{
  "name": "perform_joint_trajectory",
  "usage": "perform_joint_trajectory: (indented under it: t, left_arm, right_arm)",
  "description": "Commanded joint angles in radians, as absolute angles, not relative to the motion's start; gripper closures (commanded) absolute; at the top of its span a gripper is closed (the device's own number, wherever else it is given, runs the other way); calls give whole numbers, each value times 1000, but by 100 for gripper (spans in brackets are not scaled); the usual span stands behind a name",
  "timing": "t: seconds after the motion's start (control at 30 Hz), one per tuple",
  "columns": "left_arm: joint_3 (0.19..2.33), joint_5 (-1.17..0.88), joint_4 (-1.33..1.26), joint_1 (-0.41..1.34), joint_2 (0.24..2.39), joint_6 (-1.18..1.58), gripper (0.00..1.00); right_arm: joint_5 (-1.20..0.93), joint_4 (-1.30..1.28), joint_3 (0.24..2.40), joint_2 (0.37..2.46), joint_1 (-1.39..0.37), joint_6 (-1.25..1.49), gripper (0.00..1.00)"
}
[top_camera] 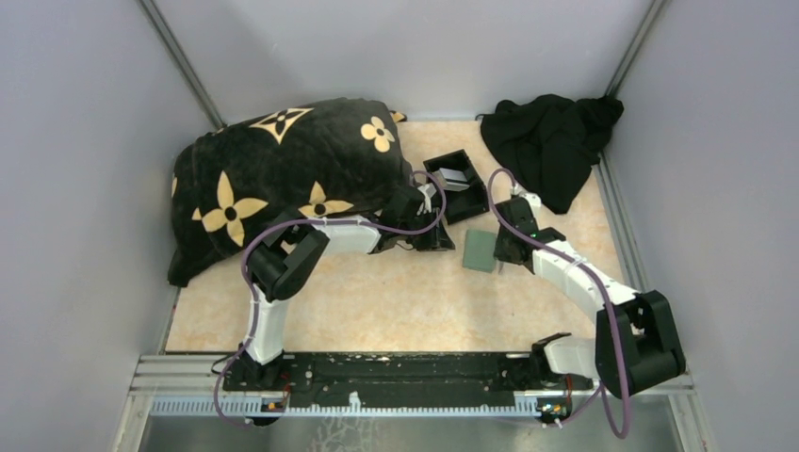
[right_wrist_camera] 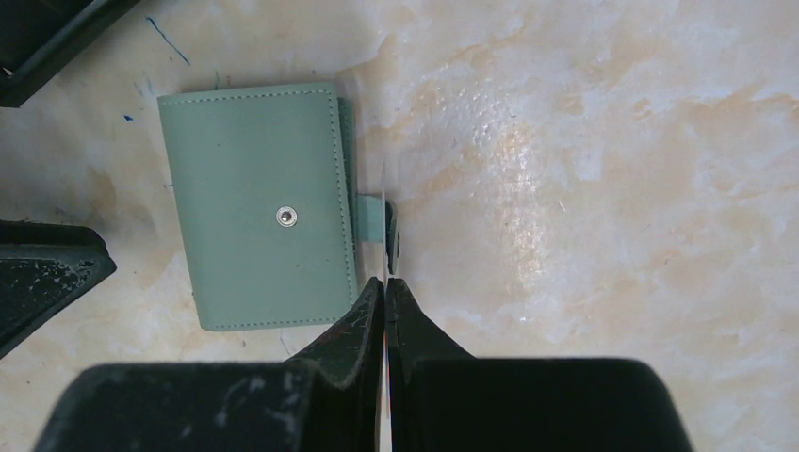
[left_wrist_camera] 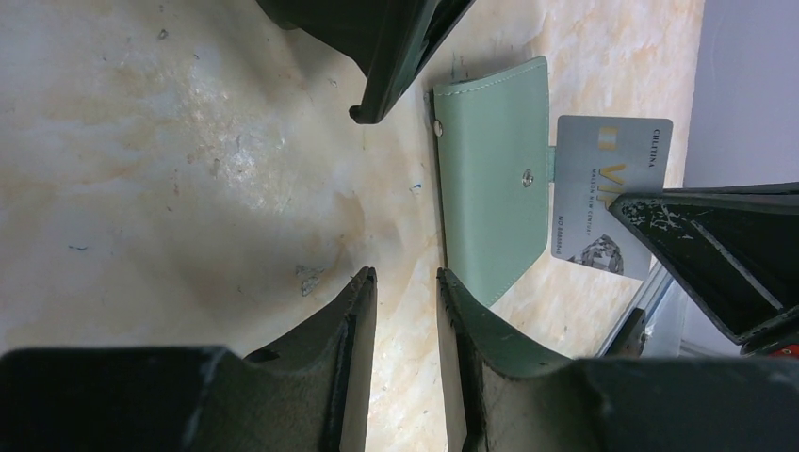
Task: Put the credit cards into the card holder
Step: Open the card holder at the center of the board.
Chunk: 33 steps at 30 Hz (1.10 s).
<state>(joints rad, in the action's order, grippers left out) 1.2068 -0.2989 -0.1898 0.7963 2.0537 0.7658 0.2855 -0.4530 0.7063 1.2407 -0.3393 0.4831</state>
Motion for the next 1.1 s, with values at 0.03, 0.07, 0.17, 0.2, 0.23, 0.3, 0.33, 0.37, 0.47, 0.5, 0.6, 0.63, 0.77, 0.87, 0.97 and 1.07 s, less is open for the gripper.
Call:
perform_joint_trajectory:
  t: [0.03, 0.07, 0.17, 0.2, 0.23, 0.3, 0.33, 0.37, 0.47, 0.5, 0.6, 0.63, 0.77, 0.87, 0.97, 1.07]
  left_arm:
    - [1238, -314, -194, 805, 2080, 757, 64]
    - [1240, -314, -193, 805, 2082, 756, 64]
    - [1244, -317, -192, 807, 2087, 757, 64]
    - [1247, -319, -191, 807, 2089, 757, 64]
    - [1248, -319, -190, 807, 2091, 758, 64]
    - [1249, -320, -189, 808, 2091, 758, 64]
    - [1248, -320, -188, 808, 2091, 758, 64]
    - [1246, -320, -187, 808, 2091, 756, 64]
    - [1246, -325, -190, 808, 2094, 758, 64]
    - [1248, -325, -191, 808, 2094, 758, 64]
    - [1251, -328, -190, 808, 2098, 759, 64]
    - [1251, -327, -189, 808, 2098, 759, 64]
    - [1242, -318, -183, 808, 2095, 751, 64]
    - [1238, -318, -184, 808, 2094, 750, 64]
    - [1229, -319, -183, 808, 2095, 748, 64]
    - [1216, -319, -185, 808, 2096, 746, 64]
  right_arm:
    - [240, -362, 686, 1210, -317, 500, 100]
    - [235, -353, 682, 1207, -316, 502, 100]
    - [222, -325, 668, 1194, -312, 502, 100]
    - [217, -319, 666, 1196, -312, 501, 100]
    - [214, -315, 662, 1196, -313, 502, 100]
    - [207, -299, 653, 1192, -313, 504, 100]
    - [204, -293, 648, 1188, -312, 505, 100]
    - [201, -286, 644, 1181, -313, 507, 100]
    - [192, -273, 634, 1170, -312, 508, 100]
    - [192, -272, 634, 1171, -313, 508, 100]
    - [181, -260, 625, 1169, -312, 507, 100]
    - [178, -254, 621, 1164, -312, 509, 100]
    - [167, -223, 604, 1130, -312, 515, 100]
    - [154, -199, 591, 1111, -313, 523, 100]
    - [143, -174, 571, 1093, -313, 531, 100]
    - [133, -146, 552, 1077, -312, 538, 100]
